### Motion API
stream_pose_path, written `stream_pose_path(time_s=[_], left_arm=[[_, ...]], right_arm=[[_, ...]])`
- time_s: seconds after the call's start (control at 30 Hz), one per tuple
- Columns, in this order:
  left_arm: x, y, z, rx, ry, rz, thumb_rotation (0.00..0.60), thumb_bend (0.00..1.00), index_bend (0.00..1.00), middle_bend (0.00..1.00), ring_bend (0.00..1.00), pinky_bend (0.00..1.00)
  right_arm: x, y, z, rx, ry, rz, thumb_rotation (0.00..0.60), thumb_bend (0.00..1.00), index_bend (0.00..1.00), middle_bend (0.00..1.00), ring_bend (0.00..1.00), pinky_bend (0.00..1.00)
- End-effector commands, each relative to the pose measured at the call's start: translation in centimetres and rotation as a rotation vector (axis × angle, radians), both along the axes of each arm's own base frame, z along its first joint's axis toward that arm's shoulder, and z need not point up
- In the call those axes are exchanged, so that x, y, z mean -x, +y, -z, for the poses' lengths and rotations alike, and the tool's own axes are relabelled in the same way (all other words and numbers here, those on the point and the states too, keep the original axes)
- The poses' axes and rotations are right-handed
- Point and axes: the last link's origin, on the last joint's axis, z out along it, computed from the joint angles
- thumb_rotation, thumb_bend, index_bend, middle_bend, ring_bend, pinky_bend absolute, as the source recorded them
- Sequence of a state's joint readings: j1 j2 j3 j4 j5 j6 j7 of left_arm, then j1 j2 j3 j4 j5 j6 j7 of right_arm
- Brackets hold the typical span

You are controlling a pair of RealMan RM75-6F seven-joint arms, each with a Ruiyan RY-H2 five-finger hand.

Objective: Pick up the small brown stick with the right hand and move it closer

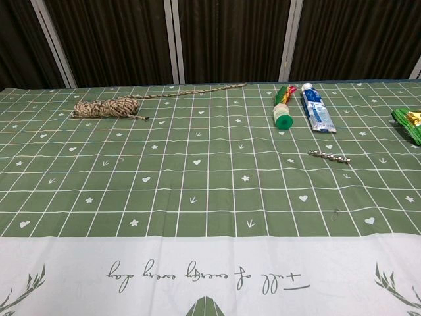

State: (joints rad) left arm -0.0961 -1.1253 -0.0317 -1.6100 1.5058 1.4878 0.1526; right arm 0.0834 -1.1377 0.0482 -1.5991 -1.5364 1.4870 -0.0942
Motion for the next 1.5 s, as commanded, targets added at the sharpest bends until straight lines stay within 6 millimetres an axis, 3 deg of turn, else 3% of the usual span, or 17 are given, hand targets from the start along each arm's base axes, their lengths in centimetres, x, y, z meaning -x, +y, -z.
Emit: stream_pose_path(time_s=[0.03,1.03,1.27,1.5], left_arm=[[0.0,0.0,0.0,-0.001,0.0,0.0,0.6,0.16,0.0,0.0,0.0,0.0],[0.0,0.1,0.0,0.002,-0.013,0.0,0.6,0.16,0.0,0.0,0.0,0.0],[0.0,0.3,0.2,0.01,-0.016,0.003,0.6,0.16,0.0,0.0,0.0,0.0],[0.2,0.6,0.3,0.02,-0.018,-0.008,0.6,0.16,0.0,0.0,0.0,0.0]], right_arm=[[0.0,0.0,0.0,0.0,0.0,0.0,0.6,0.09,0.0,0.0,0.0,0.0],[-0.5,-0.3,0.3,-0.011,-0.04,0.047,0.6,0.09,0.0,0.0,0.0,0.0],[-3.4,-3.8,1.1,0.033,-0.103,0.022,0.6,0.09,0.02,0.0,0.0,0.0],[-8.1,-9.7,4.2,0.029,-0.153,0.02,0.6,0.11,0.21,0.0,0.0,0.0]])
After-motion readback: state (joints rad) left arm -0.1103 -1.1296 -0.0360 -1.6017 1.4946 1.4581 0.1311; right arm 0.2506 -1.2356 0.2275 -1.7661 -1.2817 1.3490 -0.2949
